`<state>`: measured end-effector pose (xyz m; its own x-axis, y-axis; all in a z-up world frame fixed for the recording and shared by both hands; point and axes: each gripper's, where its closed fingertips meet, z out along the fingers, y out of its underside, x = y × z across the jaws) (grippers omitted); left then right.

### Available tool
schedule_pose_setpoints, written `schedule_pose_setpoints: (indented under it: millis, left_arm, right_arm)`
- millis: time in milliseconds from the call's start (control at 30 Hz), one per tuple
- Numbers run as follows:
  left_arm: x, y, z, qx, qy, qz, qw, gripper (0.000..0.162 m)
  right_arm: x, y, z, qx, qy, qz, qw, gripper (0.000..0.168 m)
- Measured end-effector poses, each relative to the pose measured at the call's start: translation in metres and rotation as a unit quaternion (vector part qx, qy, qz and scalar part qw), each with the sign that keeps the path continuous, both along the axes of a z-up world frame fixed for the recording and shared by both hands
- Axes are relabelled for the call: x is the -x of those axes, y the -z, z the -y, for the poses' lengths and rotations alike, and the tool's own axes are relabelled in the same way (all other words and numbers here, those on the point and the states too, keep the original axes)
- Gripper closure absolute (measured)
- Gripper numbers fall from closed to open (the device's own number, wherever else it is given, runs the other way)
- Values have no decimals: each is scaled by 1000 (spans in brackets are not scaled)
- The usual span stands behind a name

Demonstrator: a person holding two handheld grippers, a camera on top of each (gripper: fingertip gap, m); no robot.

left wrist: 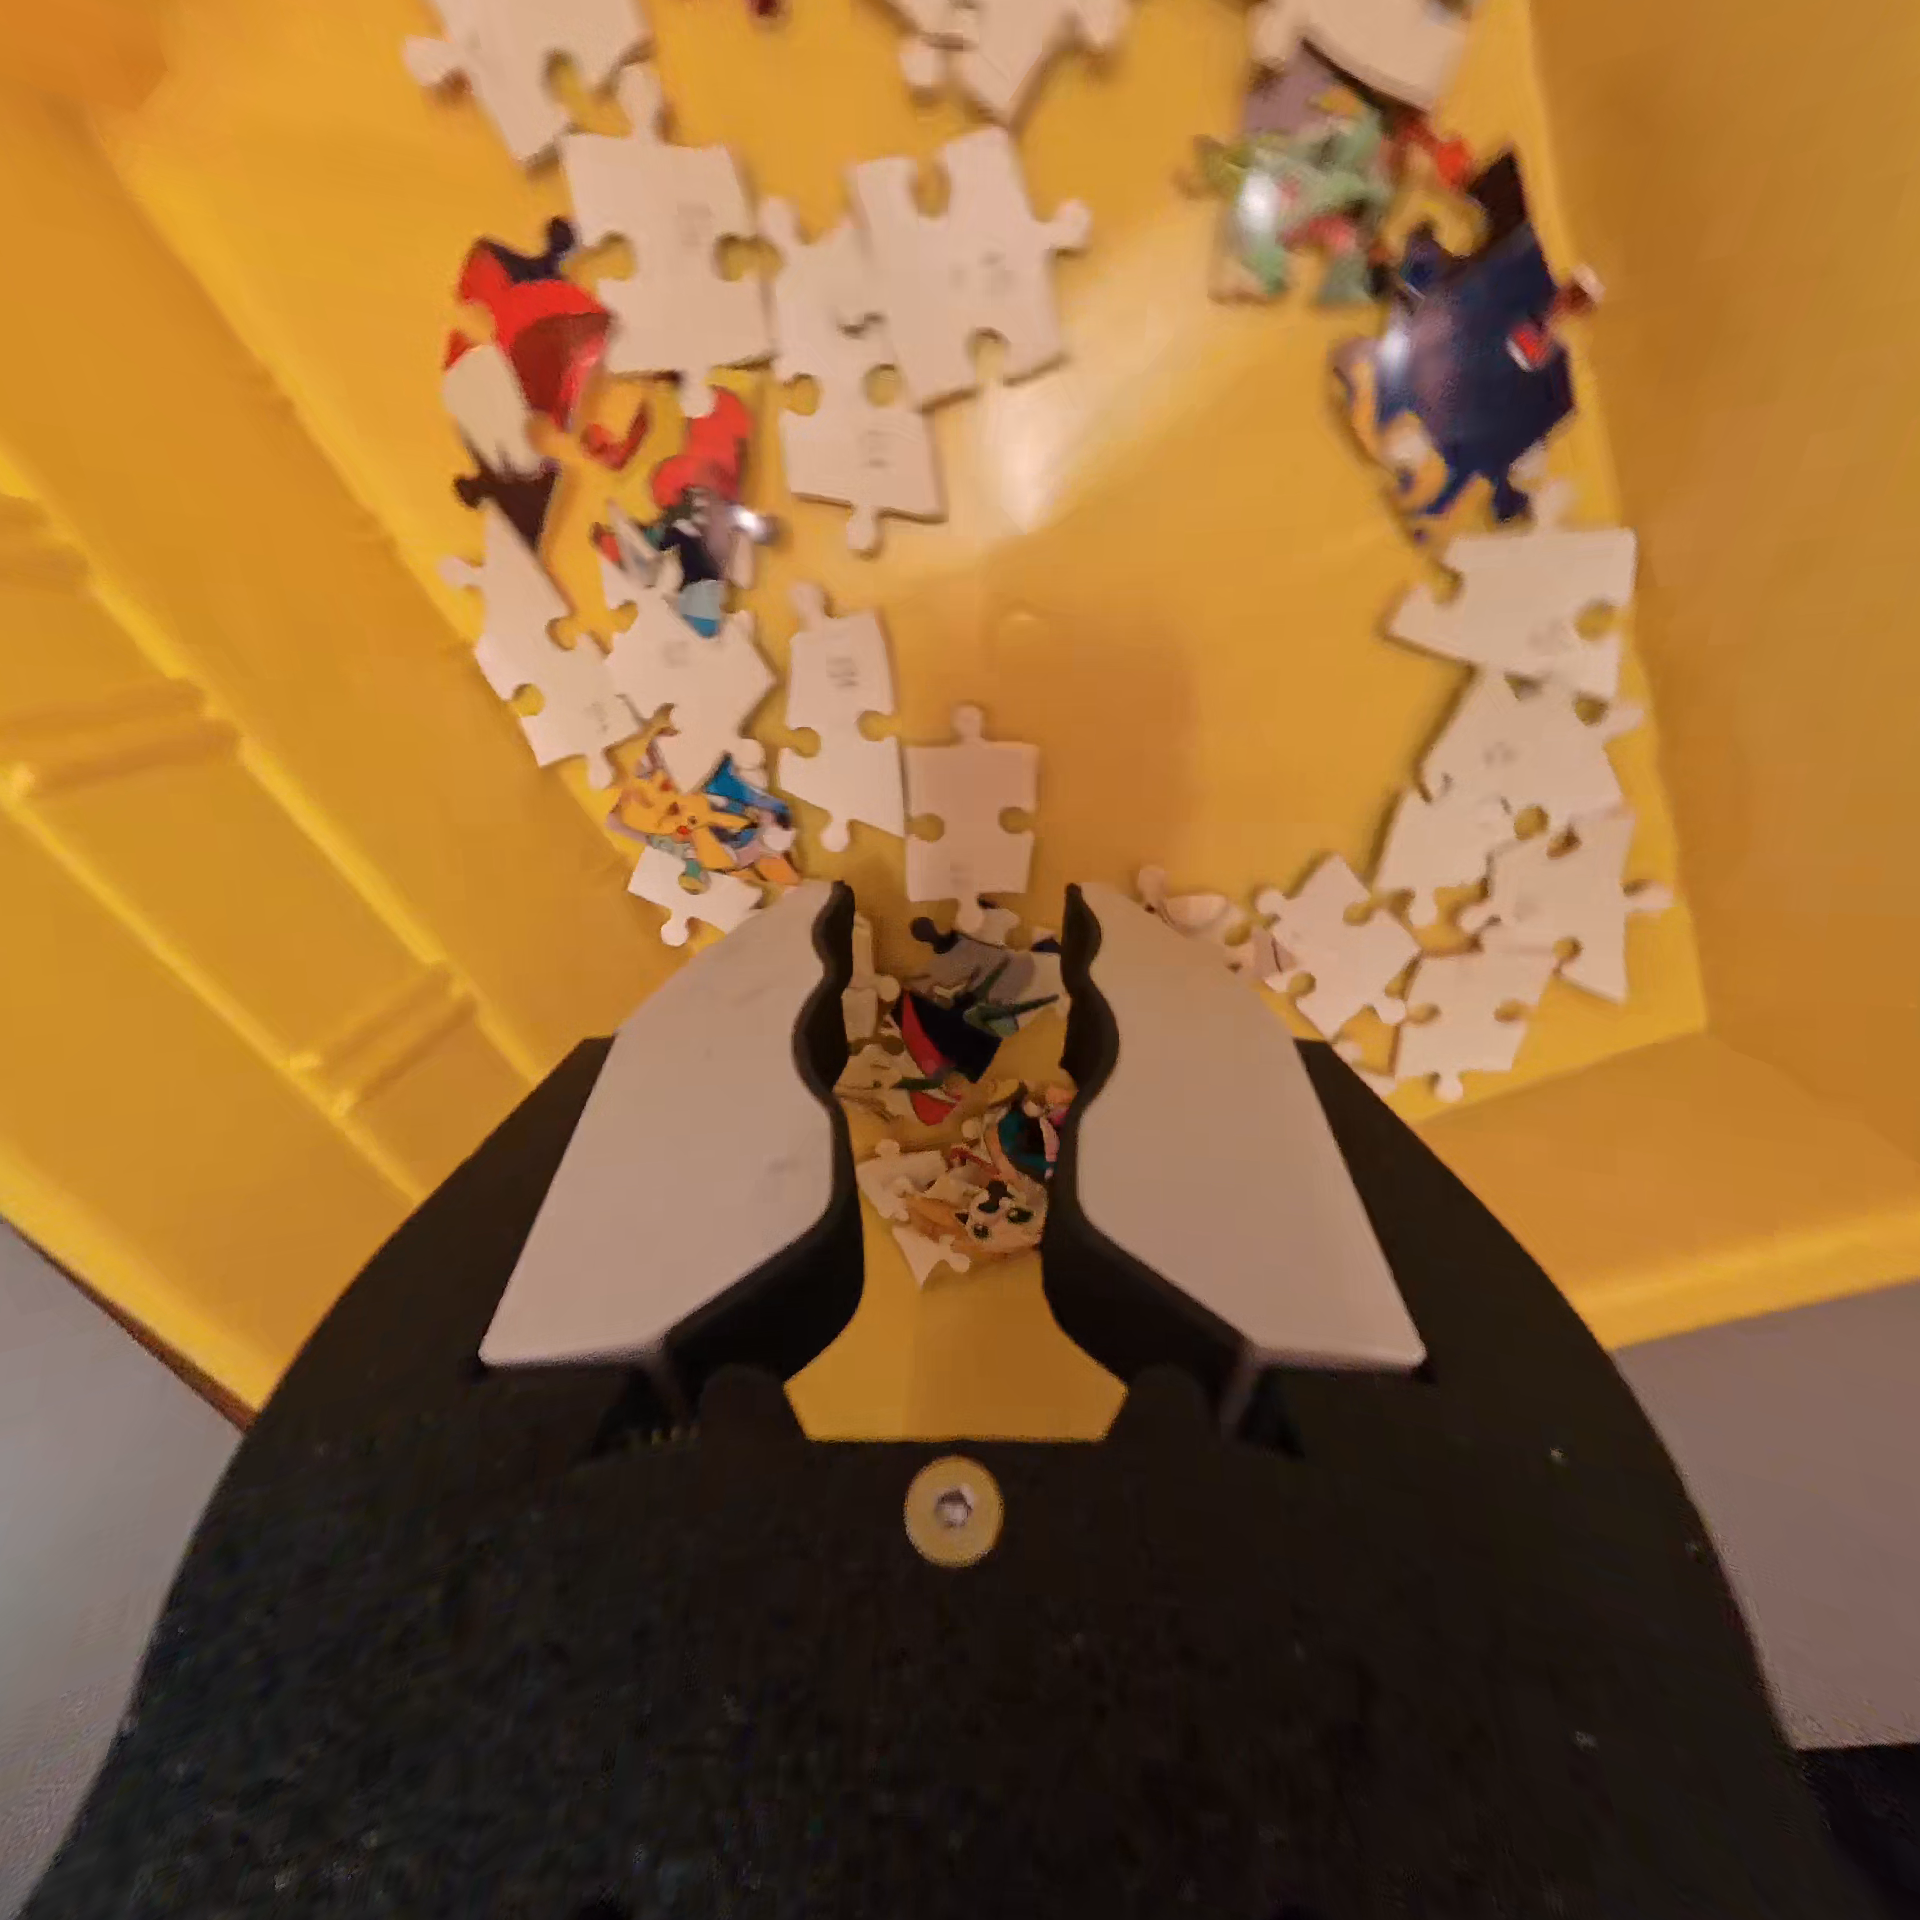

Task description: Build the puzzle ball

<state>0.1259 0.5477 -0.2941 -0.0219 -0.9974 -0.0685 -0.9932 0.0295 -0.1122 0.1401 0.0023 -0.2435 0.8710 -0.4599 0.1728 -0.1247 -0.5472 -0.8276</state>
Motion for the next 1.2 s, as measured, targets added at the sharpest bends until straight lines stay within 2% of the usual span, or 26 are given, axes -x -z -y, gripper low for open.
schedule_pose_setpoints:
  millis: [133,333,500,600,733,767,867,1000,1067,1133,1200]
  left_arm:
    - [-9,-7,-3,39,-55,4,998,124]
    - [5,6,6,33,-18,-66,997,126]
    - [2,17,7,28,-33,-71,997,129]
    - [0,17,3,12,-33,-70,997,141]
    - [0,16,2,4,-18,-53,998,141]
    - [-1,14,3,5,-13,-42,999,147]
    - [-4,0,0,-16,13,-2,1000,161]
    - [-6,-22,12,-5,53,55,997,161]
    - [-6,-38,20,-26,93,82,992,161]
    - [-8,-66,45,-59,167,128,976,161]
    - [-18,-100,91,-72,259,216,939,161]
  right_arm:
    - [-2,-2,4,-7,7,1,1000,102]
    - [-3,0,3,-8,6,-6,1000,102]
    - [0,2,2,-2,0,-5,1000,102]
    - [-1,2,3,-6,3,-7,1000,102]
    - [-1,3,2,-10,3,-10,1000,102]
    - [0,3,1,-8,1,-10,1000,102]
    - [1,2,0,-8,-3,-7,1000,102]
    - [1,1,-5,-16,-6,-13,1000,102]
    - [5,-3,-12,-31,-15,-20,999,102]
    - [12,-11,-22,-58,-29,-32,997,102]
    - [19,-21,-35,-102,-42,-60,992,103]
